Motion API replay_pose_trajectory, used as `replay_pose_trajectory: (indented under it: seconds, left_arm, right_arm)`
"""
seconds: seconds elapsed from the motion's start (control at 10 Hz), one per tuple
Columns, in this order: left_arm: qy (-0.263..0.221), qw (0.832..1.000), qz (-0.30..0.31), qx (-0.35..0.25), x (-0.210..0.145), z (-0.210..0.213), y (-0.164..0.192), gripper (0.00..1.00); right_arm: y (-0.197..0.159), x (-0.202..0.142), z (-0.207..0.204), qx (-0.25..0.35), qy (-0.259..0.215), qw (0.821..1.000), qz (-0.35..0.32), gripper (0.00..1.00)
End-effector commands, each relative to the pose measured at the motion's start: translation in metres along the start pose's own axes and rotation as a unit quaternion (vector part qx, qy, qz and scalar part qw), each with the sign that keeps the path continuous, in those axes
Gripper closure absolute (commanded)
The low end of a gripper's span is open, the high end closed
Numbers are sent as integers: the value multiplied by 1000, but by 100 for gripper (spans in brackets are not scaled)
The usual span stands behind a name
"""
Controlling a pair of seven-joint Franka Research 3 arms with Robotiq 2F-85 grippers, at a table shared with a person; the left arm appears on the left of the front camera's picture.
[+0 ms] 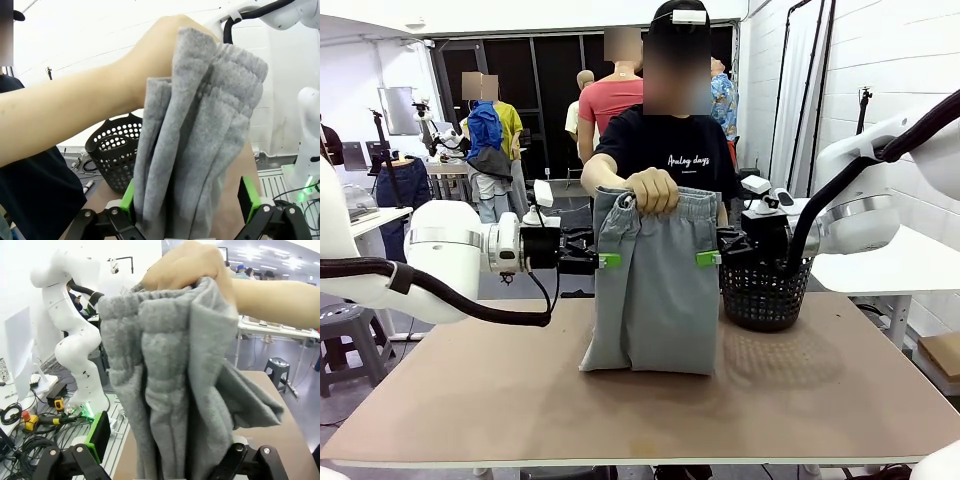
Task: Fold the training pants.
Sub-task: Release the ends of the Training pants and then grab the overlapped ends.
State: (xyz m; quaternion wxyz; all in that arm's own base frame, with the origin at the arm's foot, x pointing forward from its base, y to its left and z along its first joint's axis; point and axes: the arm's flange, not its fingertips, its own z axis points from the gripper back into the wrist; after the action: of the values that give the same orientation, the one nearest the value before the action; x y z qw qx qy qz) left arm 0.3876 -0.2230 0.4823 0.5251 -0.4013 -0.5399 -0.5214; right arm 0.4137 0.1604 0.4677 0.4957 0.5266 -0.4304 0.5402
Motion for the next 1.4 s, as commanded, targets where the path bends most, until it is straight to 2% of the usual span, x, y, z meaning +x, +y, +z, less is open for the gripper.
replay_pose_trajectory:
  seconds: [0.0,0.5,0.8,0.9,1.3]
  left_arm:
    - [10,1000,27,-11,10,-12,0,0]
    - [18,998,52,-8,12,-30,3,0]
    - [-25,998,13,-50,9,-38,15,0]
    - [-35,998,3,-50,7,-37,19,5]
    - [-32,998,8,-44,-2,-32,23,83]
  right_arm:
    - [7,-2,-17,1,-14,1000,9,0]
    - [-7,6,-42,-6,-23,1000,17,0]
    - [-22,9,-41,-7,-23,1000,-17,0]
    - [-24,13,-40,-6,-29,999,-20,20]
    - [-28,29,-29,-11,-48,998,-33,100]
